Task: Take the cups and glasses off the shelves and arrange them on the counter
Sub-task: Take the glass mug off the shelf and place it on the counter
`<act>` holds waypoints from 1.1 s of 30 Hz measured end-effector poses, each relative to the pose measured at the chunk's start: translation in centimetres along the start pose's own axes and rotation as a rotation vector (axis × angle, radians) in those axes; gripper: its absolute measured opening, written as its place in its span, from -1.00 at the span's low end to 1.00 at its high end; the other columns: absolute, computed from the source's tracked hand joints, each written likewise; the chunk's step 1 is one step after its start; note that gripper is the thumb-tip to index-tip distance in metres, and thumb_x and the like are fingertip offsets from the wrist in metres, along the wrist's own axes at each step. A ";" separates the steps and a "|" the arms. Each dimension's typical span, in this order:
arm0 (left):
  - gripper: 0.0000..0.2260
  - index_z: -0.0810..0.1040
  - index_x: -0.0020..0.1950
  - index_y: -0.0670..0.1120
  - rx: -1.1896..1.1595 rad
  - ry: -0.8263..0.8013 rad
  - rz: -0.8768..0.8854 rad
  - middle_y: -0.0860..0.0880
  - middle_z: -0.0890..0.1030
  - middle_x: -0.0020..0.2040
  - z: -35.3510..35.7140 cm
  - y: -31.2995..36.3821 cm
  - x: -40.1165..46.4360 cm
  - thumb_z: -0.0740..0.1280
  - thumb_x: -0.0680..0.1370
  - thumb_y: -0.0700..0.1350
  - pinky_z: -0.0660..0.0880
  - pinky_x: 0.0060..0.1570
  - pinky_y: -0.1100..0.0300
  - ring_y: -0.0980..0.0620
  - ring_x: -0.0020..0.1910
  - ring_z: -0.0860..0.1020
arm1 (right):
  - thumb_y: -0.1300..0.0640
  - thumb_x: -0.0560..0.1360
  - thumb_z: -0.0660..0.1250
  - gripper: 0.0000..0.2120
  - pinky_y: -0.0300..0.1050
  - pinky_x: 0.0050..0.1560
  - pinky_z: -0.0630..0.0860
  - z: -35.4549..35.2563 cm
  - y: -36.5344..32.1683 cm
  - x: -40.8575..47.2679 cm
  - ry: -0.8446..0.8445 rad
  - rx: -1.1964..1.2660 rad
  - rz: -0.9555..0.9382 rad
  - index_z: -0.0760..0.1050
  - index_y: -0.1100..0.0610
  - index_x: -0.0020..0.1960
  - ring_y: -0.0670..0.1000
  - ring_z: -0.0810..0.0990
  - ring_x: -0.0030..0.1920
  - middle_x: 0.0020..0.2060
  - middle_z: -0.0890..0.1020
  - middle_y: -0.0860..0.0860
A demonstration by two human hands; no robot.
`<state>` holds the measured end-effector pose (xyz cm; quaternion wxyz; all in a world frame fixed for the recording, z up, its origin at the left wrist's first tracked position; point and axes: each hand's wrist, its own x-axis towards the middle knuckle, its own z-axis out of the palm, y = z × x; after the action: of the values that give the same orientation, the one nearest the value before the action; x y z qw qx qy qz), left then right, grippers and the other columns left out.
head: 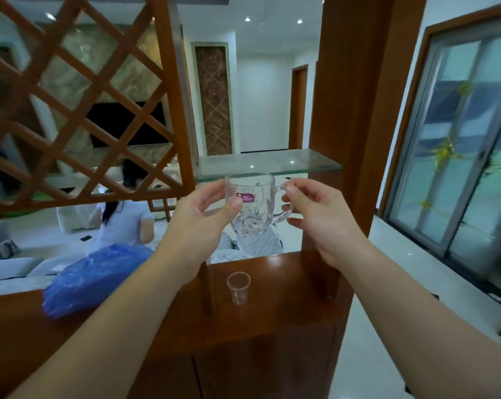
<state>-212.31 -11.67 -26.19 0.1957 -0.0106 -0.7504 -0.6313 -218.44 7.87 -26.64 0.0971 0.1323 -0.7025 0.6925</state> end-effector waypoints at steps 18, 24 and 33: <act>-0.63 0.58 0.21 0.26 0.076 0.088 -0.046 0.40 0.70 0.05 -3.6 -6.6 -2.5 0.40 0.60 -0.22 0.52 -0.07 0.50 0.39 0.08 0.64 | 0.13 0.62 0.40 -0.86 0.04 0.14 0.62 5.4 8.2 -0.1 -0.168 0.140 0.174 0.71 0.03 0.12 0.14 0.70 0.11 -0.02 0.76 0.05; -0.60 0.57 0.39 0.10 0.082 0.191 -0.060 0.25 0.72 0.16 -5.8 -9.0 -3.4 0.41 0.59 -0.22 0.56 0.07 0.38 0.26 0.16 0.66 | 0.15 0.62 0.40 -0.84 0.17 -0.07 0.58 8.5 10.1 0.1 -0.279 0.198 0.233 0.74 -0.03 0.05 0.29 0.59 -0.16 -0.06 0.74 0.16; -0.57 0.55 0.44 -0.04 0.067 0.275 -0.071 0.03 0.70 0.29 -7.7 -13.2 -5.4 0.38 0.58 -0.29 0.56 0.27 0.11 0.01 0.31 0.64 | 0.26 0.60 0.39 -0.84 -0.36 -0.33 0.50 12.0 13.9 -0.2 -0.427 0.260 0.256 0.73 0.08 0.00 -0.12 0.68 -0.24 -0.21 0.77 0.01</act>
<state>-208.65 -20.42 -39.29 0.2745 0.1090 -0.7371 -0.6079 -222.17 -4.00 -40.15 -0.1593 0.1966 -0.6233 0.7399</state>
